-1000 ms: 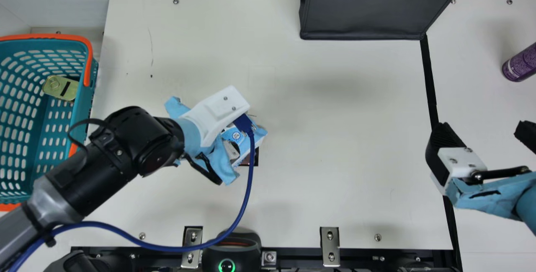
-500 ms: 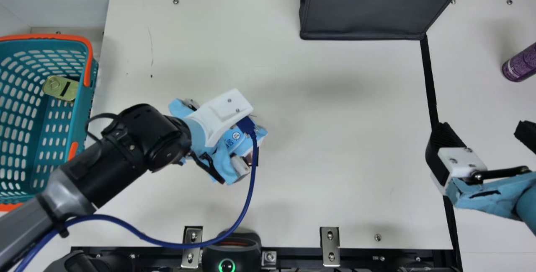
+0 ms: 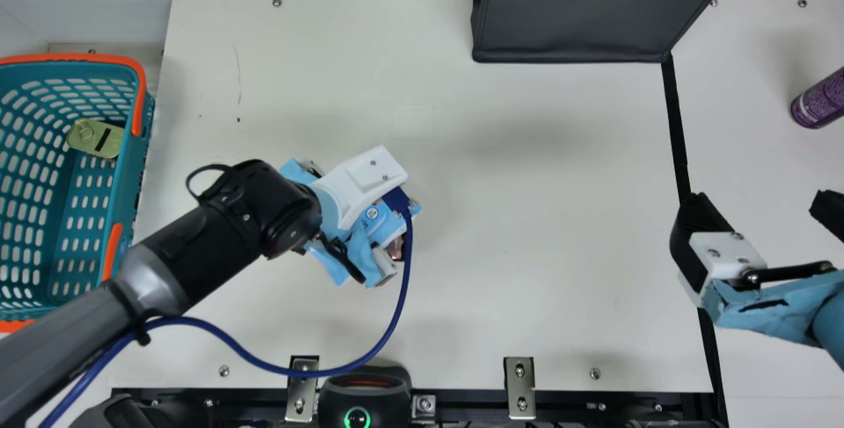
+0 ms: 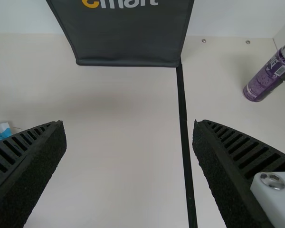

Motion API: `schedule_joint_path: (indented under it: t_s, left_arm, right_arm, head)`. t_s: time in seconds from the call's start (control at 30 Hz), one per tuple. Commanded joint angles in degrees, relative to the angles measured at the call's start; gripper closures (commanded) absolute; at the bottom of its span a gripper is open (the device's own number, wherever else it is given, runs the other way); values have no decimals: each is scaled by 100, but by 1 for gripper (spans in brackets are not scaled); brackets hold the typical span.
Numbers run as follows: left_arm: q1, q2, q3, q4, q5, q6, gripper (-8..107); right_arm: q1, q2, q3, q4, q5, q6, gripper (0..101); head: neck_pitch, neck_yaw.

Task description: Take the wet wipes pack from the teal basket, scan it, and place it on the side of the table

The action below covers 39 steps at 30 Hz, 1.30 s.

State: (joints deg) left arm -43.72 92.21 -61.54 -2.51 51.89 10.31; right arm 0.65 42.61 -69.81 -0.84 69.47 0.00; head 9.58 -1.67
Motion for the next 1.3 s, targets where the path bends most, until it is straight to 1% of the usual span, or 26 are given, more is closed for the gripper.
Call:
schedule_joint_path:
  t_s: [0.0, 0.4, 0.83, 1.27]
  left_arm:
    - [8, 52, 11, -2, -32, -8, 9]
    - [9, 389, 117, 67, -338, -124, 9]
    - [9, 590, 181, 45, -497, -224, 9]
    - [-7, 609, 204, 99, -554, -275, 96]
  right_arm:
    - [0, 0, 0, 0, 0, 0, 6]
    - [0, 0, 0, 0, 0, 0, 6]
    - [0, 0, 0, 0, 0, 0, 6]
    - [0, 0, 0, 0, 0, 0, 6]
  head:
    - [-166, 9]
    - [-166, 9]
    - [-166, 9]
    - [-166, 9]
